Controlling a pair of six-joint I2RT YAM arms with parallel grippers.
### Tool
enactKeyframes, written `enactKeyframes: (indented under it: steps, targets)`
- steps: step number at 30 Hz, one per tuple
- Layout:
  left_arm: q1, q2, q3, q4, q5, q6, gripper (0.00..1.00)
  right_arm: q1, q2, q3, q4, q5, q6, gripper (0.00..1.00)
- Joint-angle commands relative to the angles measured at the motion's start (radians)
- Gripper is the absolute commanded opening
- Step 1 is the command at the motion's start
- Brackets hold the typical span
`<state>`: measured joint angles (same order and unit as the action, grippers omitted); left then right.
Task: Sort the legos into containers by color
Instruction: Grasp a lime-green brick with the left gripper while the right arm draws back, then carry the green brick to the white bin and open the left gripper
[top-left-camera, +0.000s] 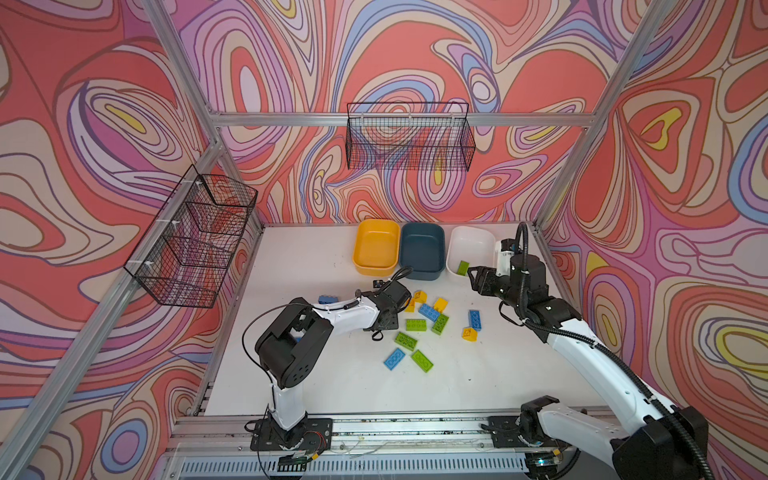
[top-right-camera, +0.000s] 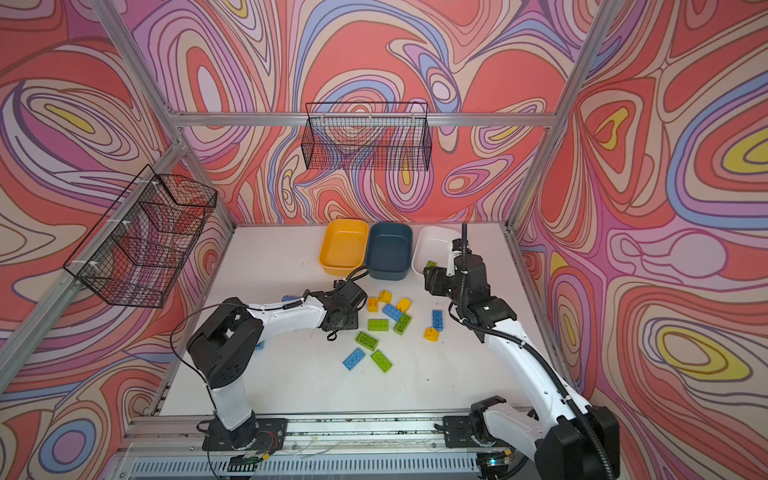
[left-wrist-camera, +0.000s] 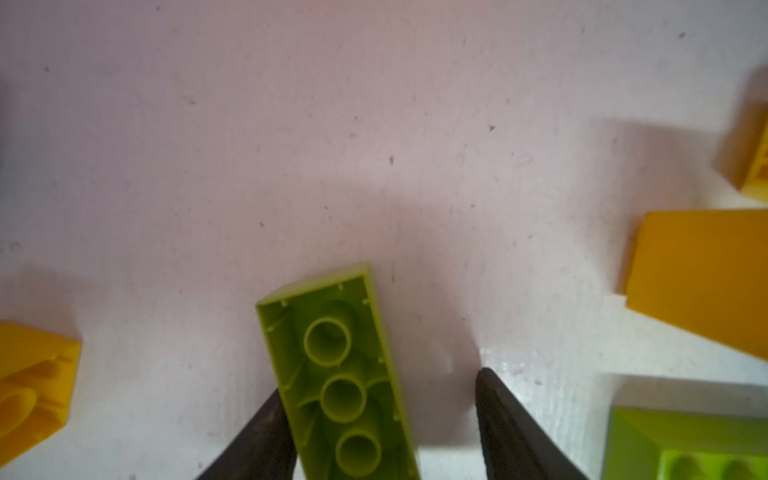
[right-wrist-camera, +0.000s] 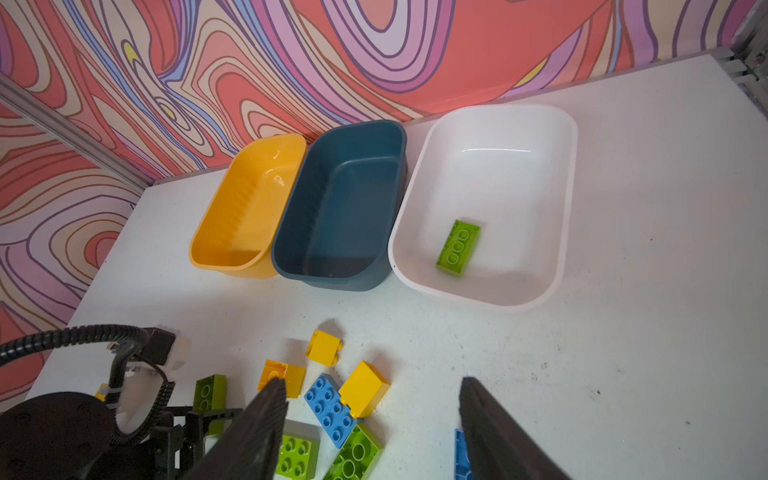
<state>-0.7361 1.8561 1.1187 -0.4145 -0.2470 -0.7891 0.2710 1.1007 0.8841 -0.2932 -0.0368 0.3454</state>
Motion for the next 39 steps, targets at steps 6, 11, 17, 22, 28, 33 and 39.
enactKeyframes:
  steps: [6, 11, 17, 22, 28, 33, 39]
  targets:
    - [0.010, 0.050, 0.043, -0.010, -0.026, 0.009, 0.47, 0.010, -0.007, -0.007, -0.010, -0.013, -0.005, 0.69]
    - [0.010, 0.042, 0.040, -0.011, -0.026, 0.019, 0.32, 0.014, -0.012, -0.015, 0.001, -0.030, 0.006, 0.69]
    - [0.010, -0.001, 0.036, 0.014, 0.013, 0.049, 0.23, 0.021, -0.020, -0.032, 0.028, -0.061, 0.033, 0.70]
    - [-0.004, -0.032, 0.110, 0.015, 0.098, 0.121, 0.22, 0.023, -0.087, -0.074, 0.065, -0.070, 0.067, 0.72]
    - [-0.009, 0.000, 0.264, 0.049, 0.223, 0.170, 0.21, 0.025, -0.163, -0.138, 0.155, -0.160, 0.141, 0.72]
    - [-0.013, 0.122, 0.482, 0.039, 0.338, 0.205, 0.20, 0.025, -0.227, -0.139, 0.181, -0.186, 0.148, 0.72]
    - [-0.028, 0.297, 0.738, 0.050, 0.418, 0.210, 0.20, 0.027, -0.300, -0.146, 0.222, -0.226, 0.155, 0.73]
